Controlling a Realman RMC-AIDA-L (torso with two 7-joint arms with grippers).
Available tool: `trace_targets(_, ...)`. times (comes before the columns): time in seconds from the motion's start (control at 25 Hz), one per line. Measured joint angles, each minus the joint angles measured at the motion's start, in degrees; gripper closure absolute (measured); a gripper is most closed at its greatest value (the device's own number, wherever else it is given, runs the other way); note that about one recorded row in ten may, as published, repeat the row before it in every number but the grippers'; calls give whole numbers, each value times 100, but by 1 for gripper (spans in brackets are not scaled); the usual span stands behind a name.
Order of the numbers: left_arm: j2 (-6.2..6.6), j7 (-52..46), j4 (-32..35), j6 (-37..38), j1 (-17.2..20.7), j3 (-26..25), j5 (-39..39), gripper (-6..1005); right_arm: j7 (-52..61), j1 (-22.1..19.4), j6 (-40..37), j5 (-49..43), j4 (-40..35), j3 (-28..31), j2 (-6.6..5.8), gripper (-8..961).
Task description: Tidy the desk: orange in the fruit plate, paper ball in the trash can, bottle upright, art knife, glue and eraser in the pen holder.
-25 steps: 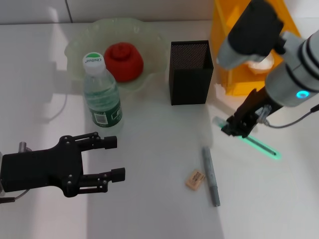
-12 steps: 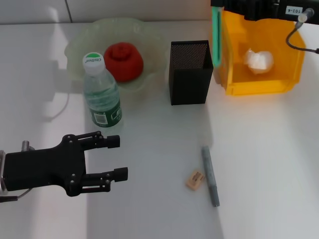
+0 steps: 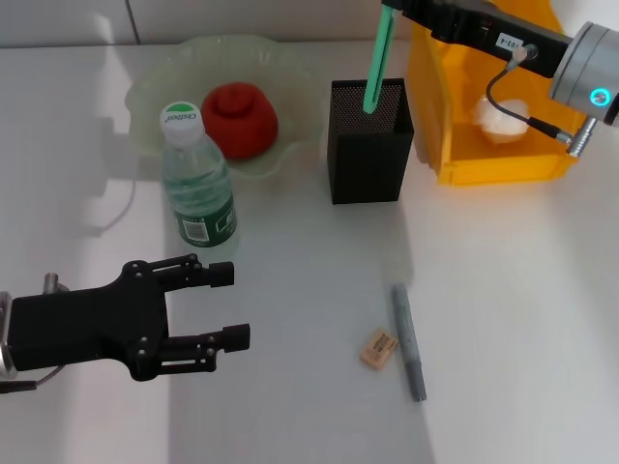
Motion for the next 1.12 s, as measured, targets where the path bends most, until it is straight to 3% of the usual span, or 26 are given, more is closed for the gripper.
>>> trace_targets(0.32,-10,0,0,10,-11,-12,-4,218,-484,201,321,270,610,-20,13,726)
trace_targets(0.72,-15,0,0,26,-14,-61,-5,219,-474,197,289,287,639,-48,7,694)
trace_targets(0.92,-19,0,0,37,-5,-62,-5,218,-378,183,-18,241,523,-58,-47,453)
trace_targets(1.12,-18,0,0,45,8,-62,-6,218,274,-25,-187,-376,-174,-63,-110,384)
